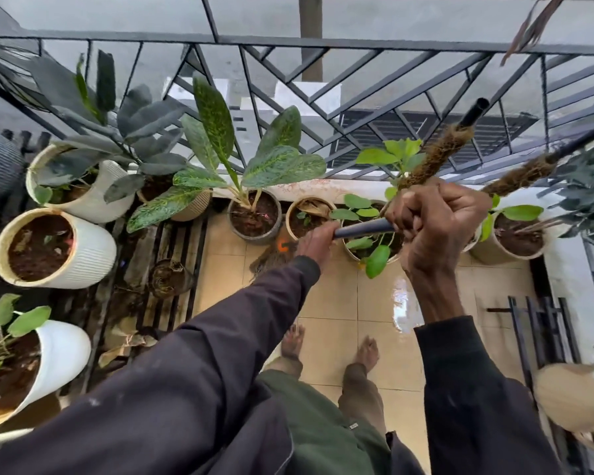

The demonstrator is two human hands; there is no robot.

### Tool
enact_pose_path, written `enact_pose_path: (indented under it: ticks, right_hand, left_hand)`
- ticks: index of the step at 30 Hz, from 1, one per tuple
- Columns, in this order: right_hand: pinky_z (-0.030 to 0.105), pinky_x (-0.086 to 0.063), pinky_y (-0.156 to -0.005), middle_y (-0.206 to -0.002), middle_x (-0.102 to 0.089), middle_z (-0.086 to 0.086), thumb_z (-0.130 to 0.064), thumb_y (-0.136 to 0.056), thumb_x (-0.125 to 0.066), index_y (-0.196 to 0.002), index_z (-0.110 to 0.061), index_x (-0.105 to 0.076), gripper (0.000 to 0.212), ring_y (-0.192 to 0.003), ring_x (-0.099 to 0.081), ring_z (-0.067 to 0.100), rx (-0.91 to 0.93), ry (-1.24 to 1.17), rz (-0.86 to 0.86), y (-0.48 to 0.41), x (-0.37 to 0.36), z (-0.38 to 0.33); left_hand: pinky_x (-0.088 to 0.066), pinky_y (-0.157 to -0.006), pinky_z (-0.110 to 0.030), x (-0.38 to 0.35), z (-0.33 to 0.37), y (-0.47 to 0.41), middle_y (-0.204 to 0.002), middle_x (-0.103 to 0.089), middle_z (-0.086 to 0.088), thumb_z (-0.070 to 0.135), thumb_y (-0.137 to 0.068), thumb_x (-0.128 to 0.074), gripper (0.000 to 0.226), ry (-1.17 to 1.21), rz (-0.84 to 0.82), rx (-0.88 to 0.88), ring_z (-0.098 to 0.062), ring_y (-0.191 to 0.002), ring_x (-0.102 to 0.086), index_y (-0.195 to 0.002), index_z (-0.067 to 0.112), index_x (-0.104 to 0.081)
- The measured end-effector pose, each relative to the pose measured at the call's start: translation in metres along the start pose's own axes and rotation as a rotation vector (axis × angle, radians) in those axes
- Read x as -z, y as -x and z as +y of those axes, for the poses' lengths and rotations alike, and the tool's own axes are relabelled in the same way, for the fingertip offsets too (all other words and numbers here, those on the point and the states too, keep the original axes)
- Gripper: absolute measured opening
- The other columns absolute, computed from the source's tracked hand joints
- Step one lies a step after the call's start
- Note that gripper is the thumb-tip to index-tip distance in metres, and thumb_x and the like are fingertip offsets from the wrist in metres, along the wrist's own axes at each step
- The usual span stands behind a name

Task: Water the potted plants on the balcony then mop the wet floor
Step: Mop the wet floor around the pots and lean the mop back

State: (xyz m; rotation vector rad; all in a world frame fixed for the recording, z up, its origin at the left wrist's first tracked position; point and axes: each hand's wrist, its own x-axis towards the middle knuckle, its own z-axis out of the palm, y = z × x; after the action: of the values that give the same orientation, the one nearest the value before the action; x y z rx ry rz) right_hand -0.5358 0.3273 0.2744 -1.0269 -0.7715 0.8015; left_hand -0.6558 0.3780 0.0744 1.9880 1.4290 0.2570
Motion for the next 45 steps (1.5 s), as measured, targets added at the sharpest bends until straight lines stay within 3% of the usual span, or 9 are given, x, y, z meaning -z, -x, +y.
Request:
enact_pose_path:
  ticks: [4,8,13,17,21,29,34,41,45]
  right_hand:
    - [0.027,-0.033,-0.051,-0.042,-0.037,-0.008,0.013,-0.078,-0.048,-0.048,-0.026,-0.049,0.05,-0.036,-0.032,0.014,0.024,0.023,0.012,-0.01,-0.013,0.006]
    - [0.027,-0.031,-0.049,-0.041,-0.039,-0.013,0.007,-0.079,-0.052,-0.044,-0.027,-0.051,0.048,-0.036,-0.033,0.016,-0.078,0.155,0.009,0.003,-0.027,0.032]
    - [0.031,-0.032,-0.045,-0.039,-0.039,-0.015,0.001,-0.078,-0.053,-0.041,-0.023,-0.053,0.044,-0.037,-0.034,0.016,-0.088,0.235,0.0,-0.023,-0.04,0.029]
    - [0.037,-0.028,-0.044,-0.039,-0.036,-0.012,0.006,-0.075,-0.051,-0.039,-0.022,-0.049,0.046,-0.039,-0.032,0.016,-0.137,0.194,-0.053,-0.026,-0.049,0.029]
    - [0.027,-0.028,-0.046,-0.039,-0.033,-0.01,0.007,-0.073,-0.05,-0.04,-0.023,-0.047,0.045,-0.035,-0.029,0.012,-0.184,0.126,-0.076,-0.02,-0.059,0.03]
    - [0.026,-0.025,-0.045,-0.038,-0.03,-0.011,0.008,-0.074,-0.048,-0.038,-0.024,-0.046,0.048,-0.033,-0.027,0.01,-0.264,0.059,-0.075,0.013,-0.044,0.039]
    - [0.022,-0.029,-0.044,-0.037,-0.032,-0.01,0.007,-0.076,-0.047,-0.04,-0.023,-0.049,0.047,-0.031,-0.028,0.01,-0.299,-0.013,-0.078,0.034,-0.027,0.042]
    - [0.021,-0.032,-0.046,-0.039,-0.035,-0.013,0.012,-0.075,-0.046,-0.042,-0.026,-0.052,0.051,-0.033,-0.03,0.011,-0.133,-0.029,-0.133,0.02,-0.048,0.015]
    - [0.025,-0.033,-0.045,-0.041,-0.038,-0.011,0.013,-0.078,-0.048,-0.045,-0.026,-0.052,0.051,-0.035,-0.034,0.014,-0.05,0.056,-0.093,0.009,-0.053,0.003]
  left_hand:
    - [-0.049,-0.078,-0.039,0.009,-0.012,-0.016,-0.109,-0.069,-0.011,-0.006,-0.084,-0.055,0.041,0.019,-0.013,-0.012,-0.035,-0.098,-0.067,-0.118,0.017,-0.062]
    - [-0.038,-0.075,-0.029,0.007,-0.034,-0.015,-0.098,-0.06,-0.012,-0.005,-0.086,-0.053,0.028,0.063,-0.115,0.063,-0.027,-0.091,-0.06,-0.109,0.01,-0.059]
    - [-0.053,-0.081,-0.043,0.0,-0.037,-0.028,-0.092,-0.059,-0.002,0.013,-0.087,-0.059,0.023,0.155,-0.089,0.202,-0.034,-0.088,-0.063,-0.1,0.028,-0.048]
    - [-0.05,-0.075,-0.04,0.015,-0.033,-0.018,-0.095,-0.063,-0.01,0.013,-0.093,-0.06,0.014,0.145,-0.053,0.198,-0.032,-0.086,-0.061,-0.101,0.019,-0.052]
    - [-0.042,-0.07,-0.037,0.017,-0.046,0.003,-0.091,-0.058,-0.008,0.013,-0.095,-0.06,0.009,0.111,-0.023,0.201,-0.028,-0.082,-0.055,-0.101,0.012,-0.053]
    - [-0.043,-0.084,-0.038,0.008,-0.066,0.05,-0.115,-0.066,-0.014,0.012,-0.098,-0.058,0.017,0.04,-0.09,0.255,-0.032,-0.105,-0.061,-0.115,0.011,-0.057]
    - [-0.053,-0.083,-0.042,-0.004,-0.079,0.085,-0.107,-0.067,-0.01,0.008,-0.097,-0.058,0.022,-0.027,-0.15,0.275,-0.034,-0.1,-0.066,-0.115,0.018,-0.052]
    - [-0.045,-0.07,-0.041,0.02,-0.048,0.057,-0.106,-0.066,-0.011,0.002,-0.096,-0.054,0.021,0.009,0.066,0.171,-0.036,-0.097,-0.065,-0.114,0.014,-0.056]
    - [-0.041,-0.067,-0.037,0.029,-0.026,0.024,-0.102,-0.067,-0.014,0.001,-0.092,-0.057,0.023,0.054,0.054,0.129,-0.036,-0.094,-0.066,-0.111,0.014,-0.058]
